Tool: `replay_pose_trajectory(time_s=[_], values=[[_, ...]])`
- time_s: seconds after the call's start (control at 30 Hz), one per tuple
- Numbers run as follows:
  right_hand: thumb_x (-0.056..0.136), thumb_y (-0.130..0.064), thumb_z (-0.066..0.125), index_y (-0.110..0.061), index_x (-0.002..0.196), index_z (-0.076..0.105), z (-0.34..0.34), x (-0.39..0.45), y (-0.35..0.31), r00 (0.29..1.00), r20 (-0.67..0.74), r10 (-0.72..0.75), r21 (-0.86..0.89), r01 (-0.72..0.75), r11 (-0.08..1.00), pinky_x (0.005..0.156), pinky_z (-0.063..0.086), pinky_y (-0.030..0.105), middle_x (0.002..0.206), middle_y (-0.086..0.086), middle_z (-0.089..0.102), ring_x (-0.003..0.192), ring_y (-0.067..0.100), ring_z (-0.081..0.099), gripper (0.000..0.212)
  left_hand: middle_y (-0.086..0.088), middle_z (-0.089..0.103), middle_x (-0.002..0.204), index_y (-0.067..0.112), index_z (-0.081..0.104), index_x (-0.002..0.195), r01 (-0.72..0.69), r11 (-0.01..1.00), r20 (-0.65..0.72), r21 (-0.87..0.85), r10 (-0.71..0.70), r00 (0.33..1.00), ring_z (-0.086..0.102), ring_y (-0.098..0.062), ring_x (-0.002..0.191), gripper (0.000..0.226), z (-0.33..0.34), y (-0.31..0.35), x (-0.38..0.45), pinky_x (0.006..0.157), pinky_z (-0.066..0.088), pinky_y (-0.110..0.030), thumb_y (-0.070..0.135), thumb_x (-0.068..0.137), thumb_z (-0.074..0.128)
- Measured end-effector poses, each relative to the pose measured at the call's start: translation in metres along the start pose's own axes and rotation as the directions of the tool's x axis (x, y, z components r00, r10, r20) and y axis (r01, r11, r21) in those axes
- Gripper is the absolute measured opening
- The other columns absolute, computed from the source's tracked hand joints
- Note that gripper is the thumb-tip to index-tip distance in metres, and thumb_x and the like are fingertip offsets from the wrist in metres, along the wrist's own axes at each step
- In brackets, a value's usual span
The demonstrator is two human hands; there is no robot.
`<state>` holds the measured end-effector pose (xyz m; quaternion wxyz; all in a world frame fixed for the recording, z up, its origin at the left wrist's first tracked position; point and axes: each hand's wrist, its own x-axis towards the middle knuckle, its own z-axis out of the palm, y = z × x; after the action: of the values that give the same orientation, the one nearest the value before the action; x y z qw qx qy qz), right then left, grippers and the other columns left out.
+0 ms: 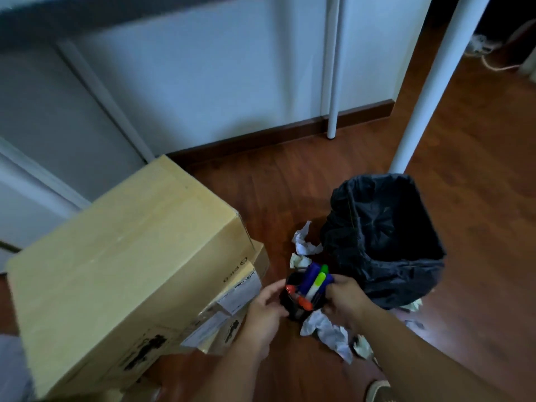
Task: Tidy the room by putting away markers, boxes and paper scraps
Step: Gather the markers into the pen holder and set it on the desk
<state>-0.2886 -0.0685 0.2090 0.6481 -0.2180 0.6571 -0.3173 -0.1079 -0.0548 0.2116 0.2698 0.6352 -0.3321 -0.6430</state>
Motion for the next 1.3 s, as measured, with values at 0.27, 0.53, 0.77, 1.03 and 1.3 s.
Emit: replay_pose_trajectory(time_s=[0.27, 0.53, 0.77, 1.03, 1.3], values=[[0.076, 0.011, 0.028, -0.01, 0.093, 0.072, -0.003, -0.166, -0.125, 0.974, 0.086, -0.212, 0.019, 0.211, 0.977, 0.04, 0.034, 0.018, 0.062, 0.008, 0.053, 0.046, 0.012, 0.042, 0.052, -0.011, 0.066, 0.125, 0.012, 0.058, 0.108, -0.32, 0.946, 0.065, -0.054, 0.323, 0.944, 0.057, -0.022, 0.12, 0.049, -0.013, 0.109, -0.13, 0.107, 0.043, -0.039, 0.0, 0.068, 0.084], [0.088, 0.008, 0.044, -0.004, 0.111, 0.069, 0.037, -0.309, -0.223, 0.82, 0.252, -0.514, 0.135, 0.496, 0.858, 0.056, 0.048, 0.015, 0.084, 0.009, 0.067, 0.063, 0.01, 0.052, 0.036, 0.005, 0.065, 0.128, 0.023, 0.06, 0.127, -0.575, 0.815, 0.065, -0.077, 0.579, 0.812, 0.06, -0.017, 0.118, 0.047, -0.066, 0.233, -0.274, 0.096, 0.049, -0.04, 0.007, 0.085, 0.072], [0.092, -0.005, 0.054, -0.017, 0.106, 0.071, 0.104, -0.376, -0.247, 0.649, 0.354, -0.673, 0.092, 0.692, 0.716, 0.093, 0.043, 0.033, 0.102, 0.003, 0.071, 0.096, 0.016, 0.059, 0.025, 0.012, 0.063, 0.124, 0.039, 0.064, 0.115, -0.702, 0.71, -0.082, -0.057, 0.698, 0.712, 0.059, -0.017, 0.117, 0.034, -0.119, 0.27, -0.341, 0.099, 0.05, -0.047, 0.019, 0.088, 0.071], [0.093, -0.022, 0.059, -0.027, 0.099, 0.072, 0.187, -0.381, -0.291, 0.6, 0.272, -0.752, -0.01, 0.784, 0.621, 0.081, 0.051, 0.03, 0.102, -0.003, 0.072, 0.098, 0.019, 0.065, 0.015, 0.0, 0.068, 0.122, 0.025, 0.06, 0.131, -0.746, 0.664, -0.231, -0.041, 0.72, 0.654, 0.061, -0.022, 0.118, 0.042, -0.181, 0.312, -0.351, 0.095, 0.053, -0.049, 0.02, 0.091, 0.068], [0.101, -0.014, 0.046, -0.022, 0.113, 0.064, 0.255, -0.339, -0.361, 0.585, 0.299, -0.754, -0.041, 0.797, 0.602, 0.047, 0.047, 0.014, 0.086, -0.008, 0.067, 0.064, 0.007, 0.06, 0.023, 0.01, 0.066, 0.116, 0.028, 0.054, 0.136, -0.775, 0.632, -0.248, 0.024, 0.755, 0.608, 0.064, -0.004, 0.097, 0.042, -0.235, 0.379, -0.301, 0.06, 0.054, -0.014, 0.009, 0.098, 0.055]])
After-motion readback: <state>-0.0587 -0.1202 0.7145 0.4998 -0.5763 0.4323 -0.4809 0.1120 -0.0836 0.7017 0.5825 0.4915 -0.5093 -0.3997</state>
